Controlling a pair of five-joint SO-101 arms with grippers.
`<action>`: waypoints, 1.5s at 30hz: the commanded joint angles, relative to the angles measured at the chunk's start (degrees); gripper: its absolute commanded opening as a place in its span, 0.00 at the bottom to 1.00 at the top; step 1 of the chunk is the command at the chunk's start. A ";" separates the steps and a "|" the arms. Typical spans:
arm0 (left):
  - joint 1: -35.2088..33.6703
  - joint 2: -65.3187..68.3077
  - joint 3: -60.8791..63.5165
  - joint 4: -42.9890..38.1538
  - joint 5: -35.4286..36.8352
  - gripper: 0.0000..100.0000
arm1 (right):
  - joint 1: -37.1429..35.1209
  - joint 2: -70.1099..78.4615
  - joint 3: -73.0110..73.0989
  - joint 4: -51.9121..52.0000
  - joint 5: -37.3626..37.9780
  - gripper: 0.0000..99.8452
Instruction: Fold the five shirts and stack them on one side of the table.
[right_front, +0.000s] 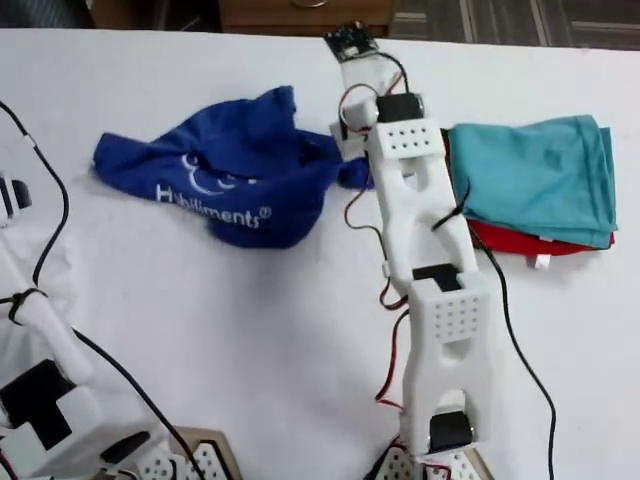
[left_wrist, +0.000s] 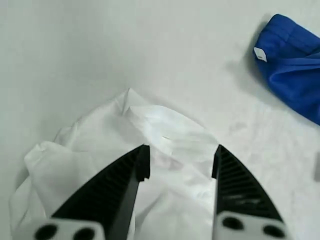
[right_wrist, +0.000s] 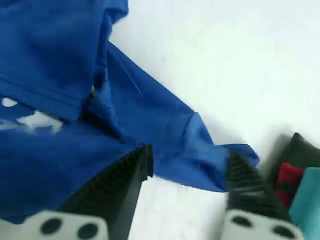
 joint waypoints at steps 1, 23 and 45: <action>-0.44 -0.44 -0.48 -0.88 -0.44 0.22 | -2.77 -0.75 -8.70 7.43 -0.53 0.33; -0.44 -0.44 -0.31 -1.23 -0.35 0.22 | -28.62 8.92 -2.20 14.20 -4.57 0.27; -0.09 -0.35 -0.22 -0.88 -0.09 0.22 | -13.76 -0.31 -20.13 26.15 1.85 0.02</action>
